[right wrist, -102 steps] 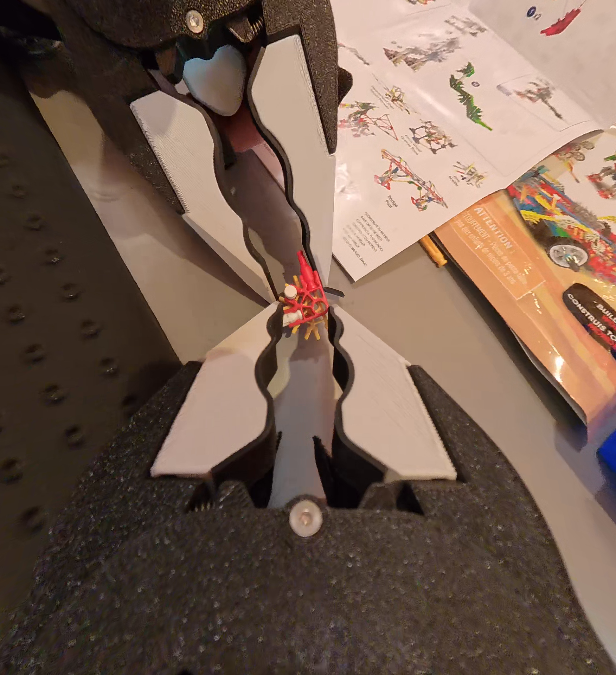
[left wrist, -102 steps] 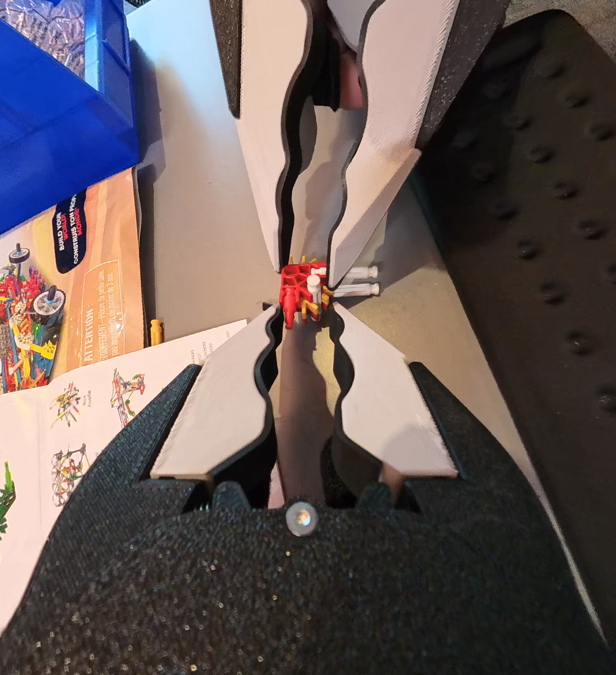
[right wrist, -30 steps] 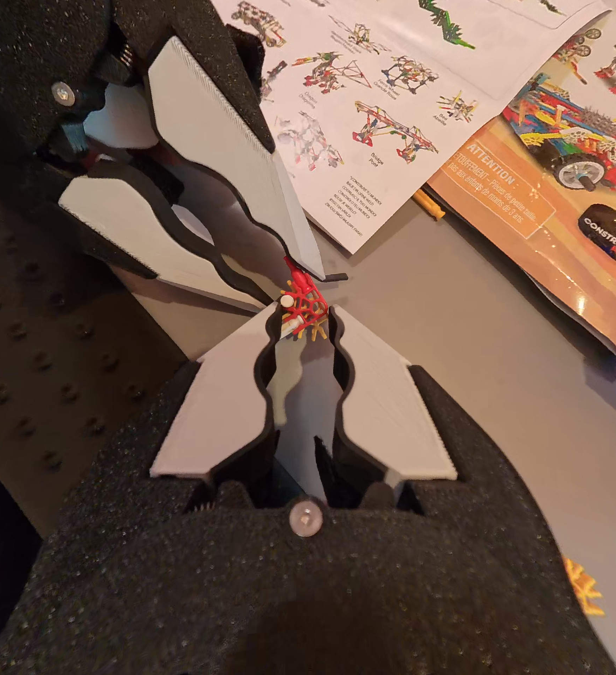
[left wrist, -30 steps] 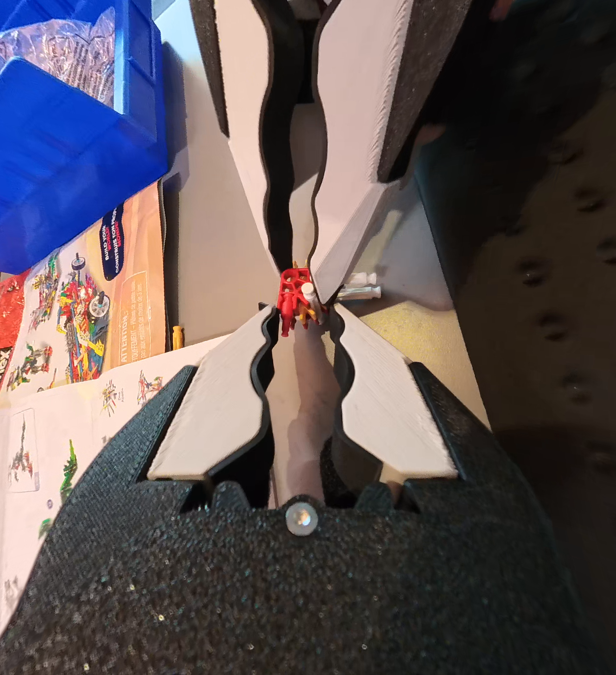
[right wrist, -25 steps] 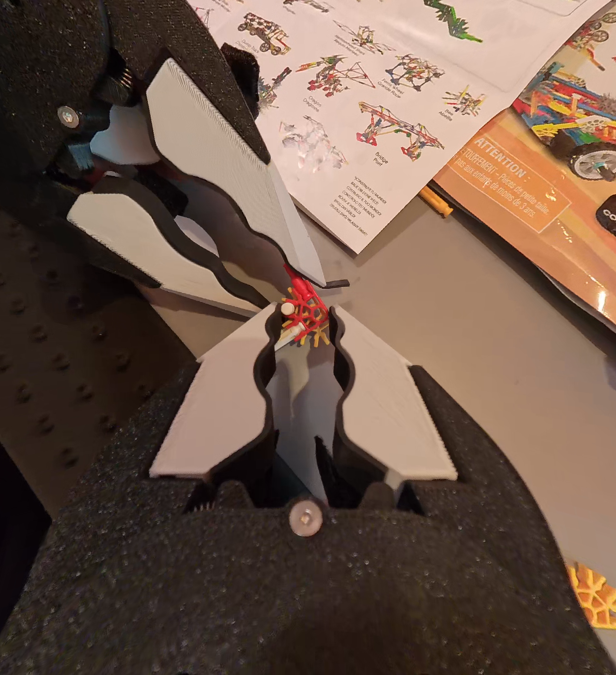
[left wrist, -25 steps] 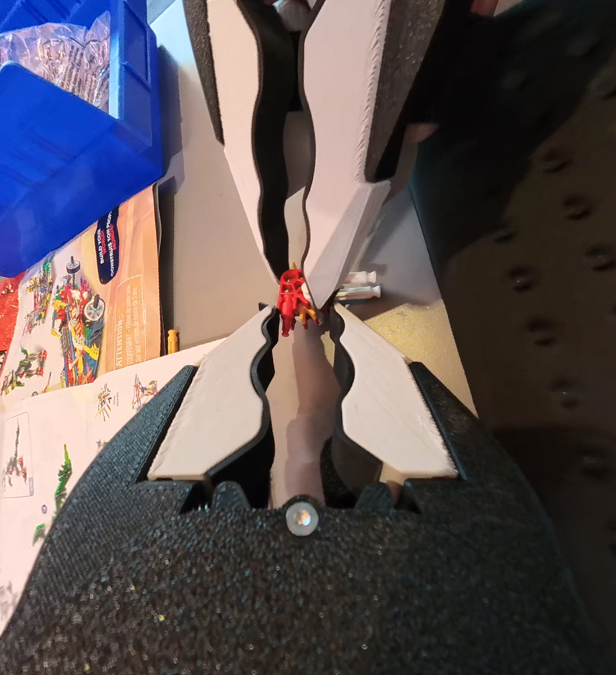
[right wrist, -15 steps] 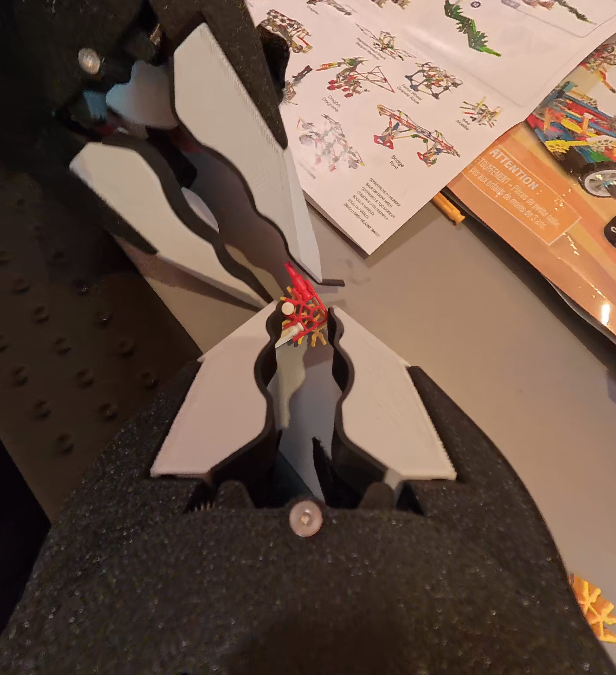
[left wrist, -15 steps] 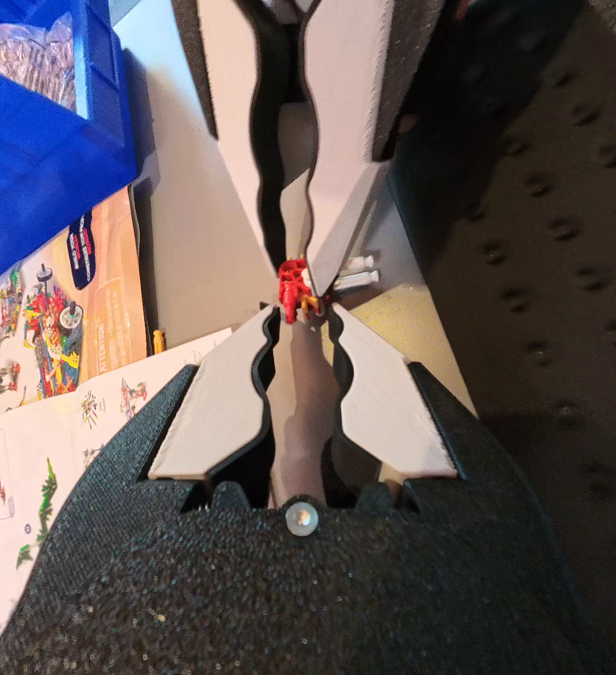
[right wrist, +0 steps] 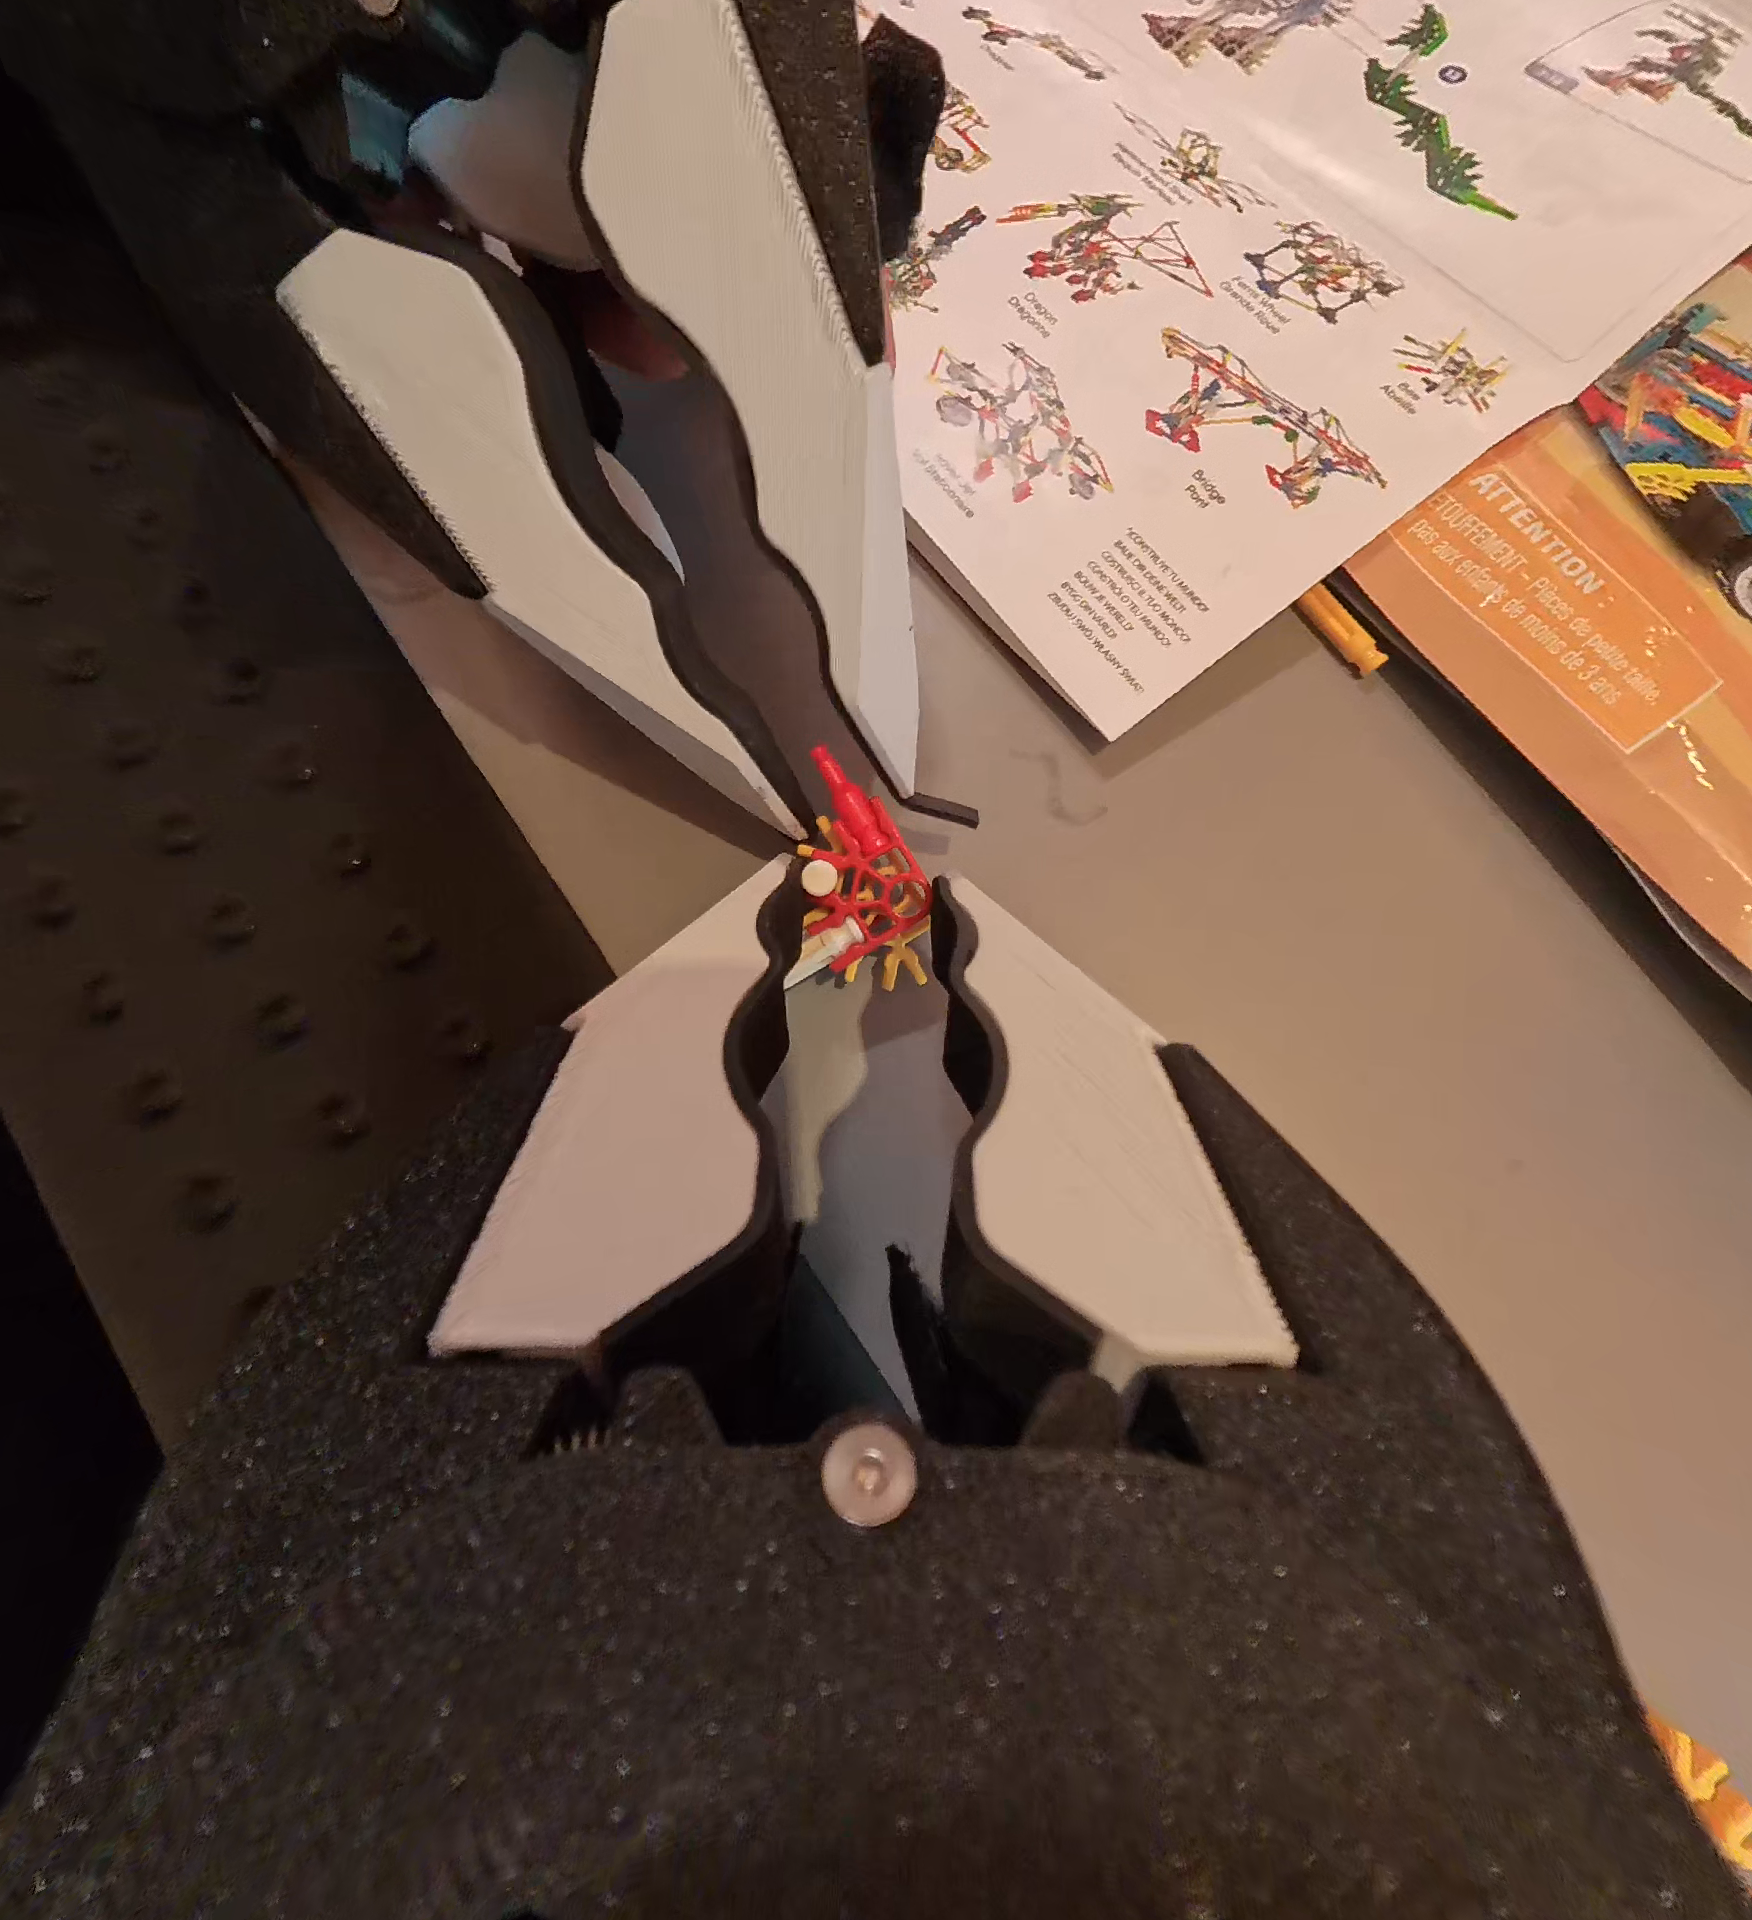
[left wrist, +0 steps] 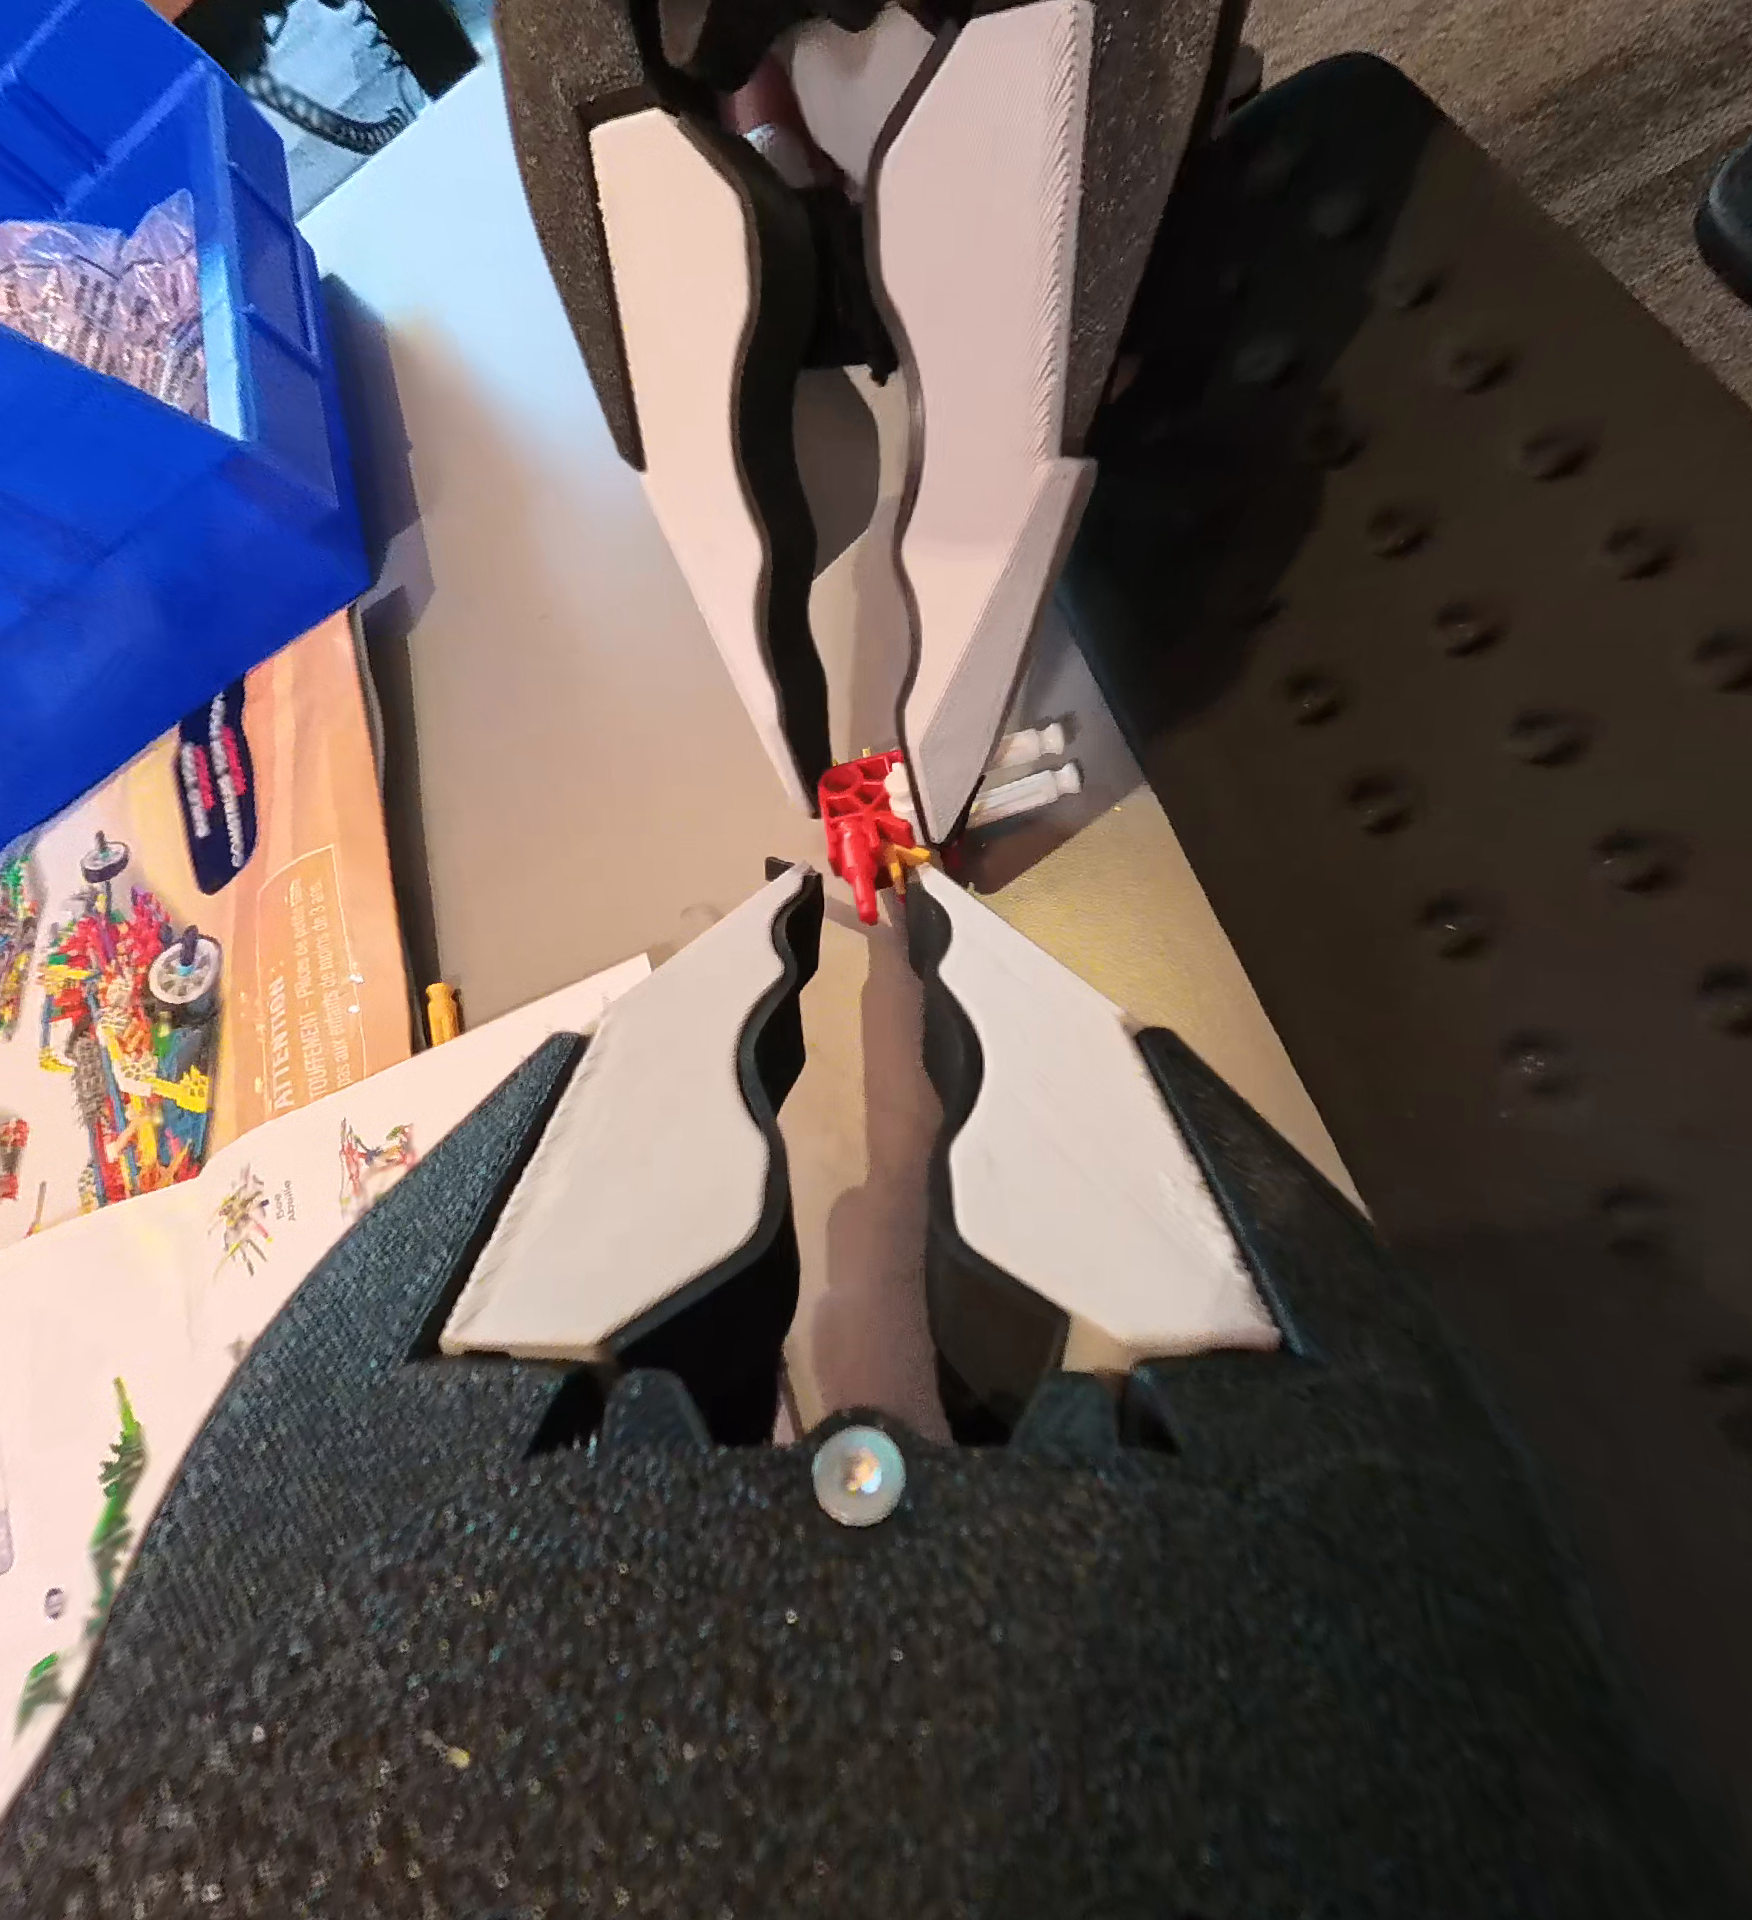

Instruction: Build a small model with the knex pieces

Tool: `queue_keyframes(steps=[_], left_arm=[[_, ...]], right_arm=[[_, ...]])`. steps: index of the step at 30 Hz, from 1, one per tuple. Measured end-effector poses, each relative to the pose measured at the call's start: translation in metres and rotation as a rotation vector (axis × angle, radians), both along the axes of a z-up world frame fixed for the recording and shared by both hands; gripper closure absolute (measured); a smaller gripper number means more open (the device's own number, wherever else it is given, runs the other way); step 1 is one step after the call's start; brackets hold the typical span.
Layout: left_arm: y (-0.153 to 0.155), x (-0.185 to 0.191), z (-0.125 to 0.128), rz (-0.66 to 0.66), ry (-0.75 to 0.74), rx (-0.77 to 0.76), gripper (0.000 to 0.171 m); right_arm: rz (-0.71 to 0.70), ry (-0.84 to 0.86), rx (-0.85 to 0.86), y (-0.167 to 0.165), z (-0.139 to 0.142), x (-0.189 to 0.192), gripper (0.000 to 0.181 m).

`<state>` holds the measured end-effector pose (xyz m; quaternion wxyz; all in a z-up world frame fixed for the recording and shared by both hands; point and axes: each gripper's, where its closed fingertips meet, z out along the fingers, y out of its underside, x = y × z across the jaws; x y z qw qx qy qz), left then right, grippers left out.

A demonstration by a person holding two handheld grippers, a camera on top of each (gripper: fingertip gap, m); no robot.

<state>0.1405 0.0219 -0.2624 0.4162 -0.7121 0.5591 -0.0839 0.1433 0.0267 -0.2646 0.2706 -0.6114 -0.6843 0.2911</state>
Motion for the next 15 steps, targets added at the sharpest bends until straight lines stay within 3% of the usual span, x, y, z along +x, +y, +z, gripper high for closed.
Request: queue_keyframes(steps=[2,3,5,8,15], left_arm=[[-0.006,0.001,-0.002,-0.023,-0.007,-0.067,0.152],[-0.013,0.002,-0.004,-0.053,-0.002,-0.105,0.126],[-0.017,0.004,-0.004,-0.066,-0.004,-0.116,0.128],[-0.005,0.005,-0.004,-0.023,0.0,-0.061,0.147],[-0.004,0.011,-0.006,-0.042,-0.022,-0.033,0.15]], right_arm=[[0.008,-0.001,-0.007,-0.002,0.0,0.0,0.158],[0.01,-0.001,-0.01,-0.002,0.0,0.0,0.158],[0.022,-0.002,-0.017,-0.003,0.0,0.0,0.158],[0.035,0.0,-0.013,-0.005,-0.001,0.0,0.158],[0.046,0.006,-0.011,-0.006,0.0,0.001,0.158]])
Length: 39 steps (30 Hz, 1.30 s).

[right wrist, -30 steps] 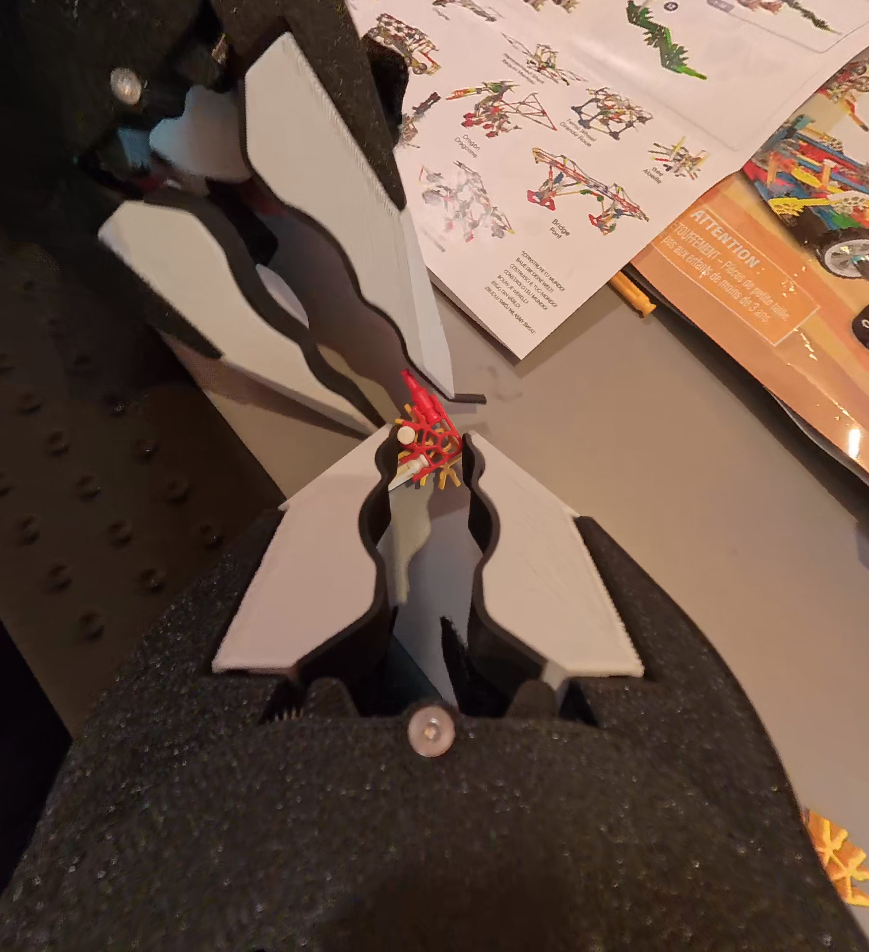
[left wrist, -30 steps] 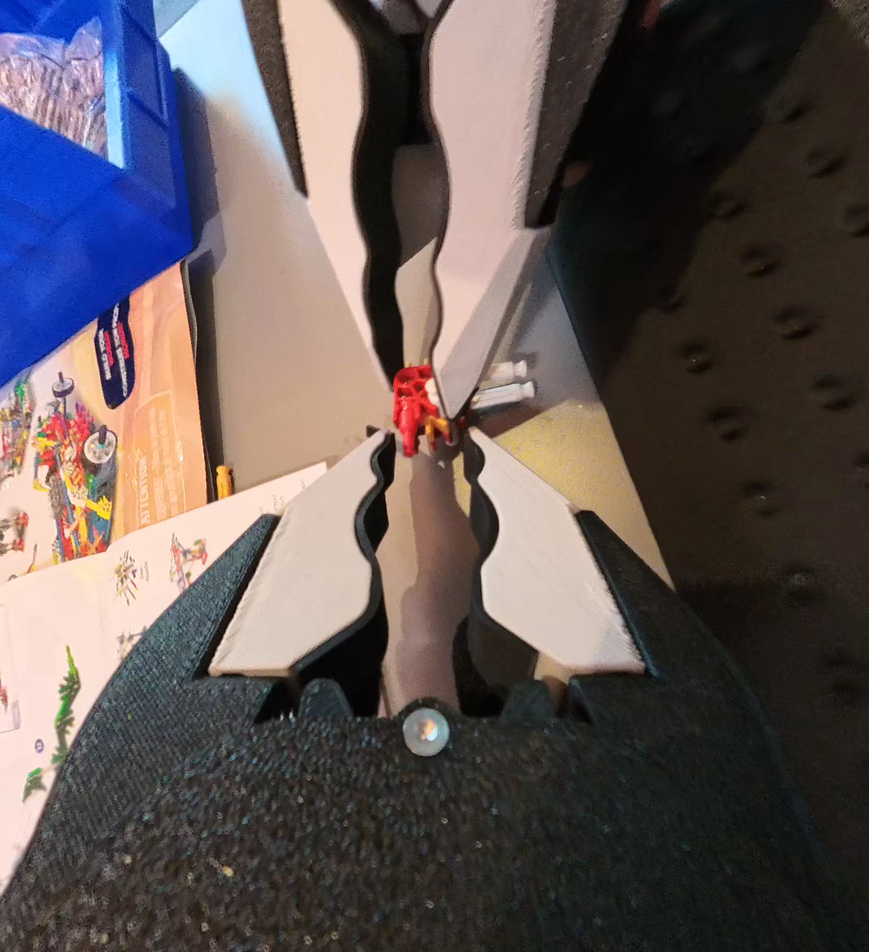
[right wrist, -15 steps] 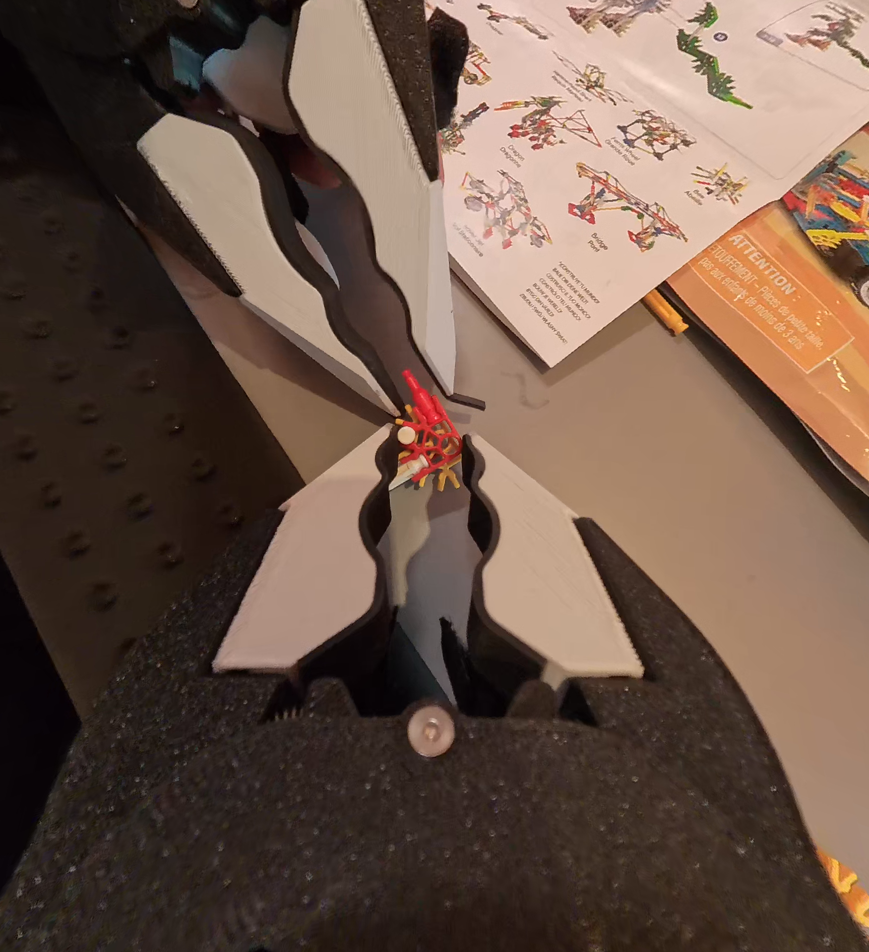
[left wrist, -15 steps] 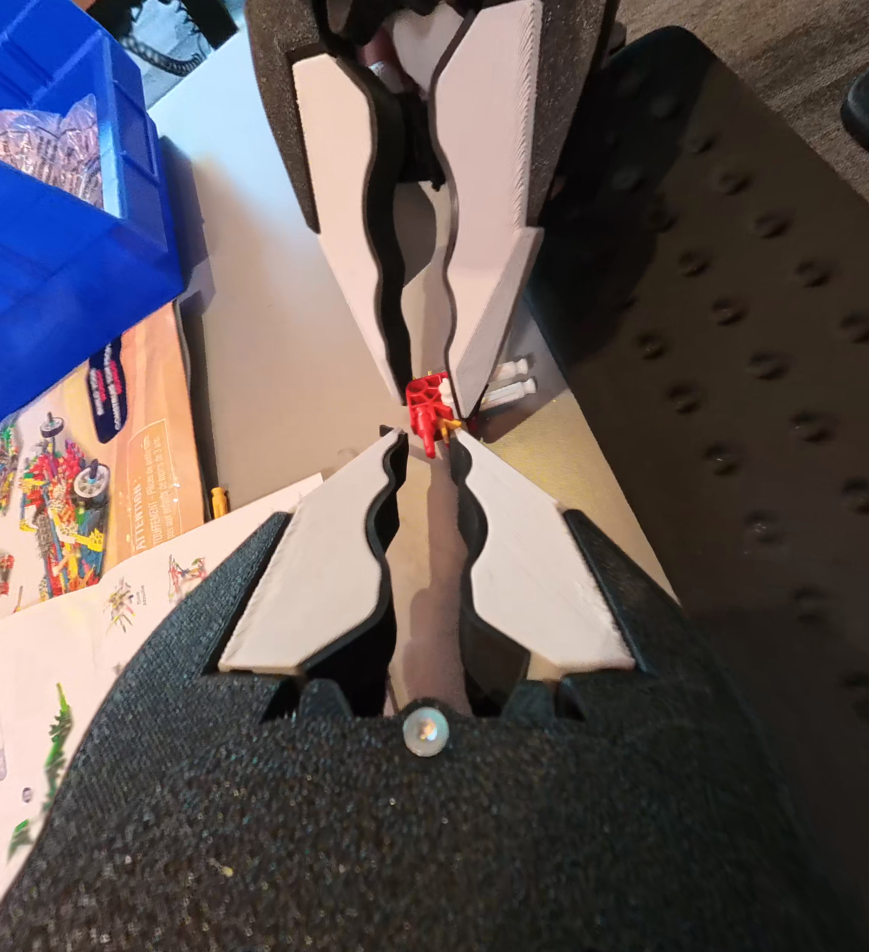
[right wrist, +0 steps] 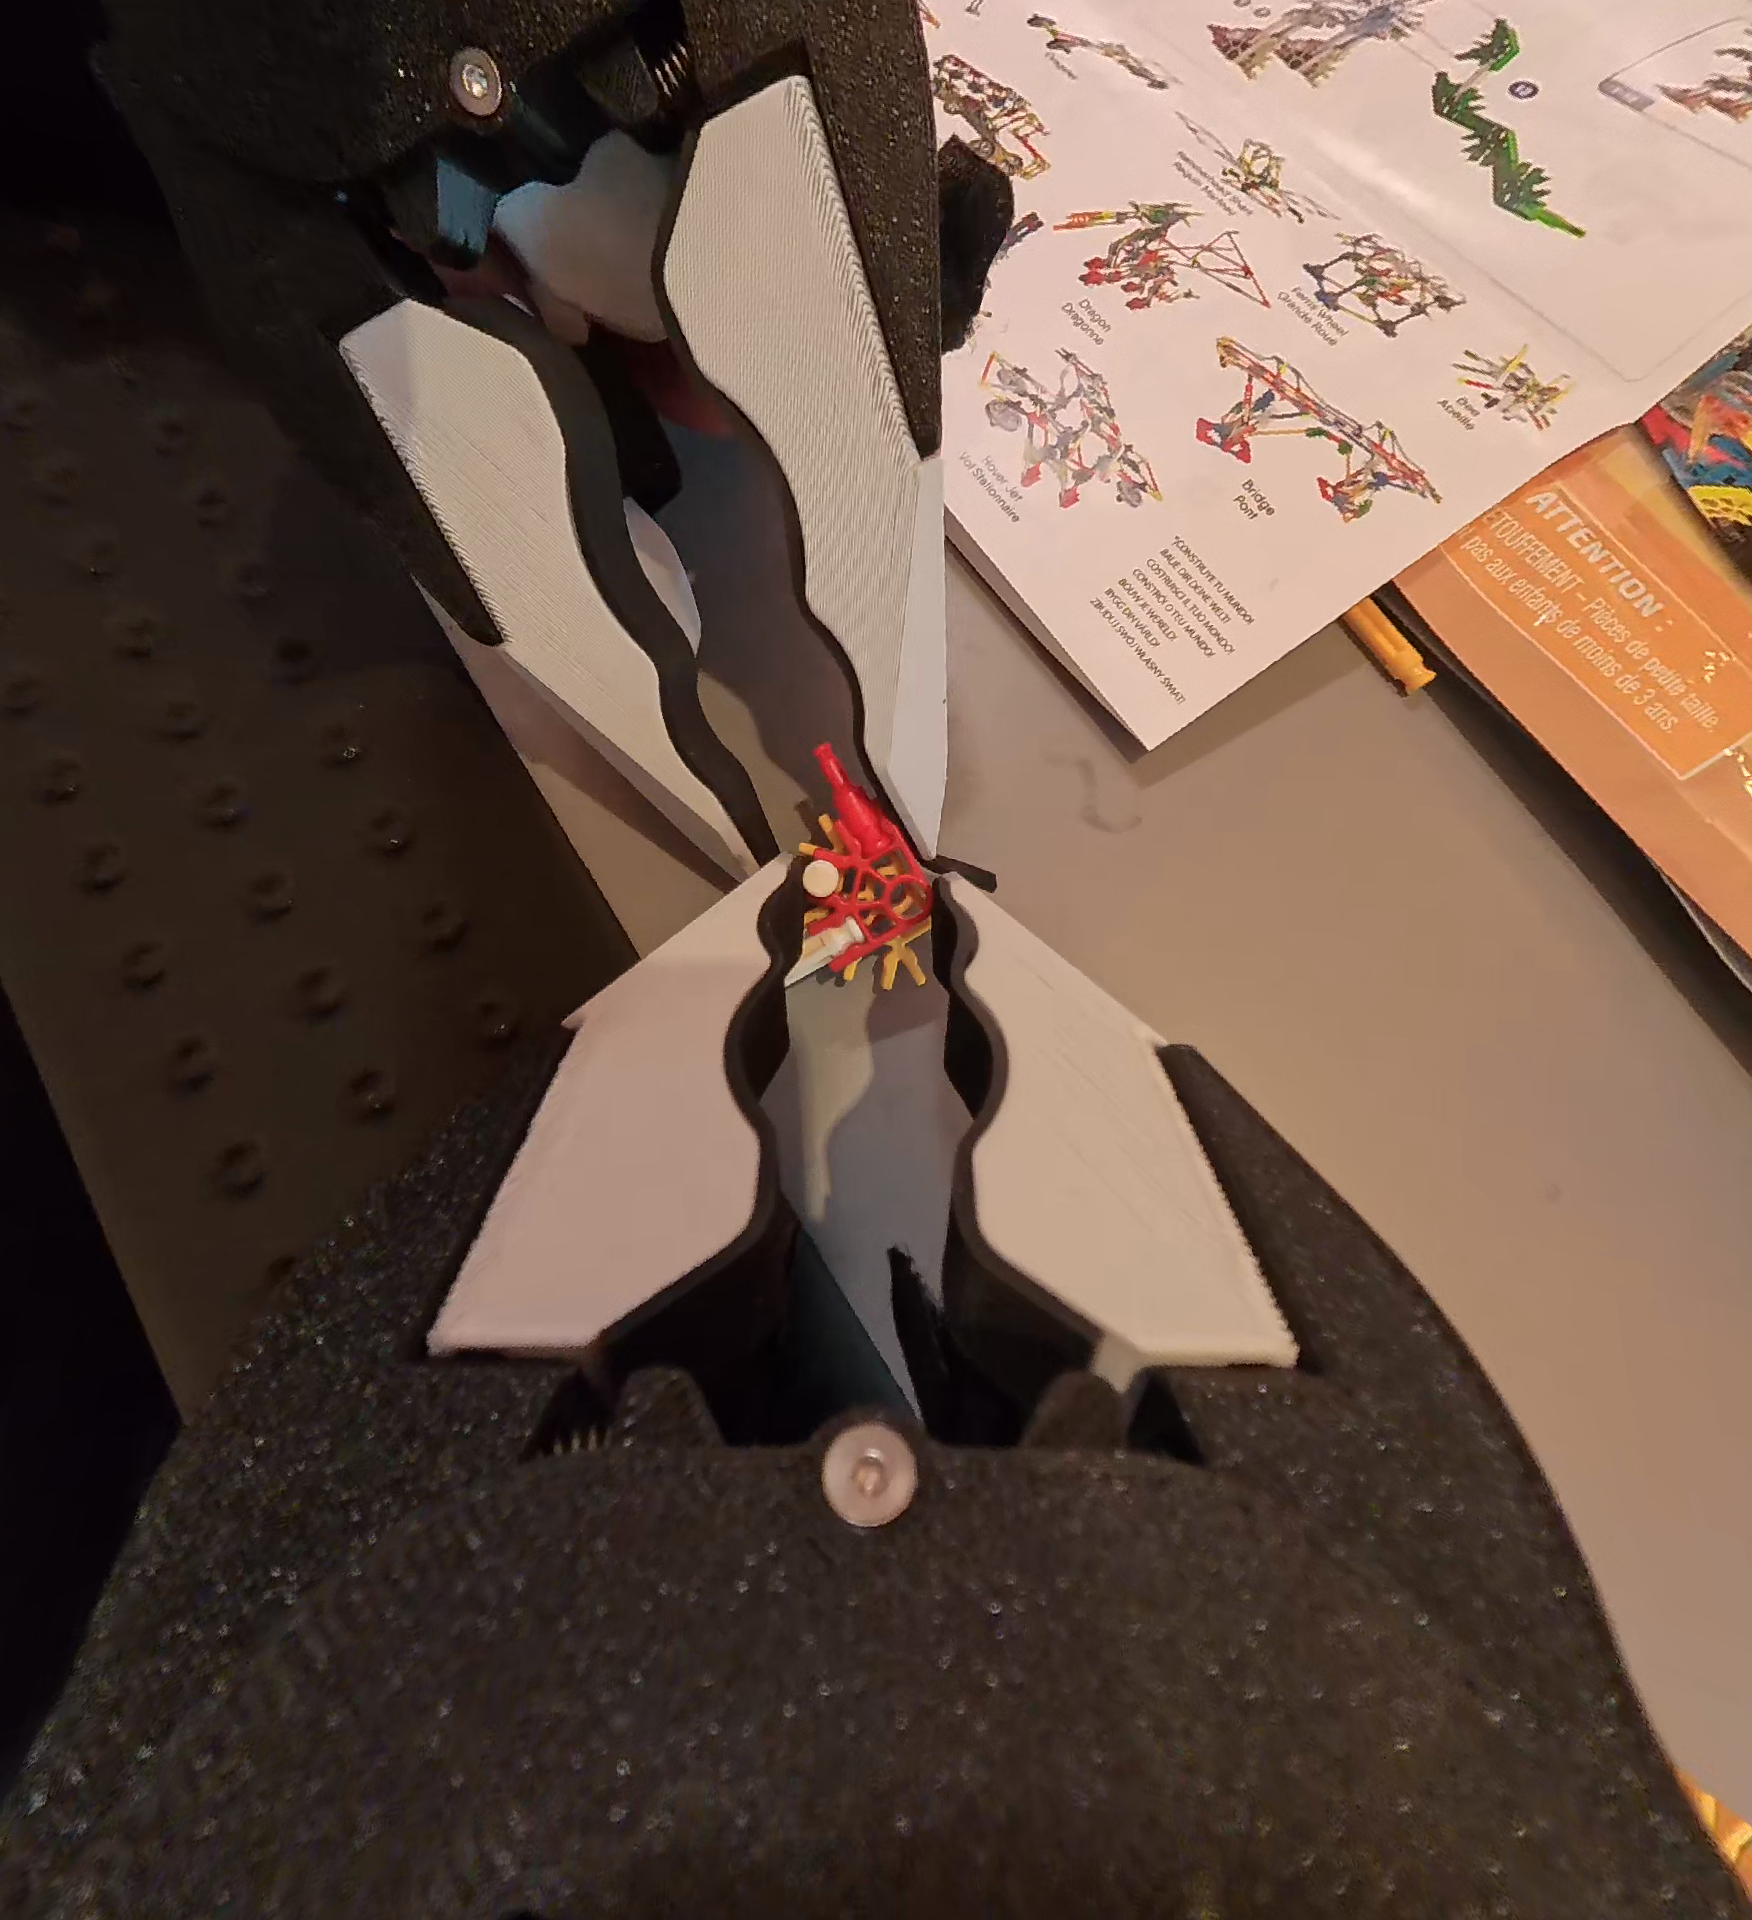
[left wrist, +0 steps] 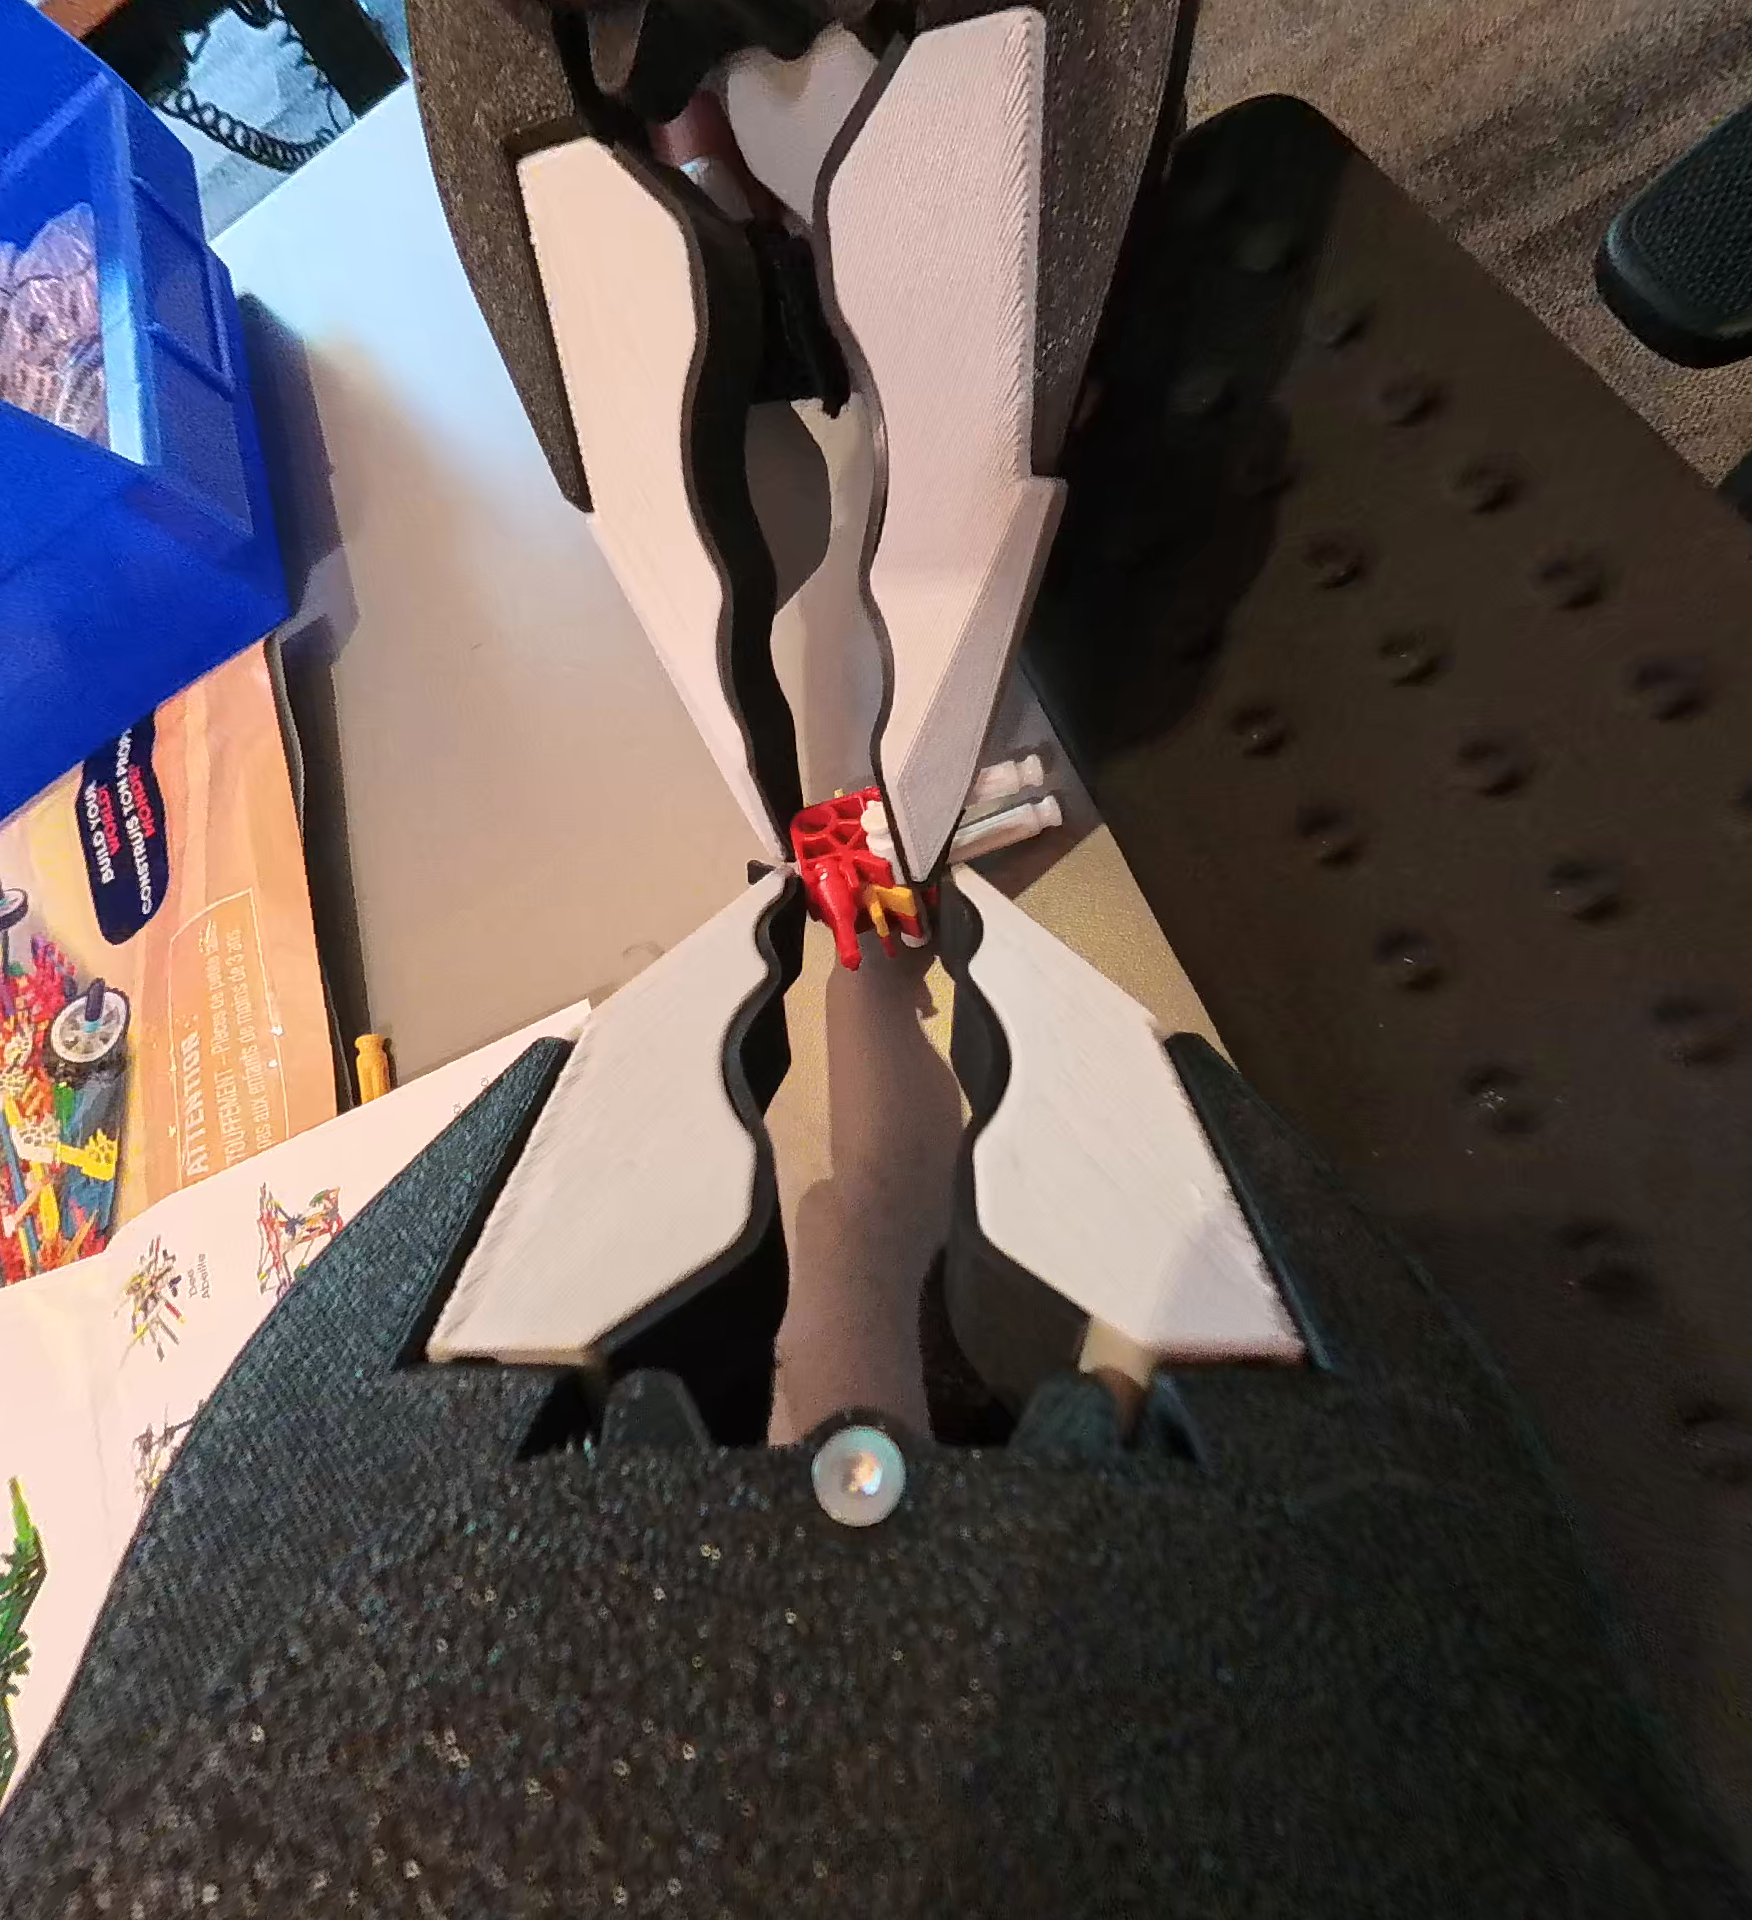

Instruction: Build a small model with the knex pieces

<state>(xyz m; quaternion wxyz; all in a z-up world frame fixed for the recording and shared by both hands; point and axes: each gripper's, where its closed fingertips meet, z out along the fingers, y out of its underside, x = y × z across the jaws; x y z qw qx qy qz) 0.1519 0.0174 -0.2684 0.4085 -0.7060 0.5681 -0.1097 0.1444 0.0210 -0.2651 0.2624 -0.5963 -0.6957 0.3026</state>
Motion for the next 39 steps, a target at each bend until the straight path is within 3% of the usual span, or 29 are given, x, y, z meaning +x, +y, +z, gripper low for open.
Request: queue_keyframes(steps=[13,39], left_arm=[[-0.002,0.005,0.0,0.013,0.009,0.013,0.151],[-0.002,0.01,0.0,0.063,0.055,0.082,0.151]], right_arm=[[0.016,0.002,0.049,-0.004,0.0,0.004,0.159],[0.085,-0.013,-0.055,-0.006,0.0,0.008,0.157]])
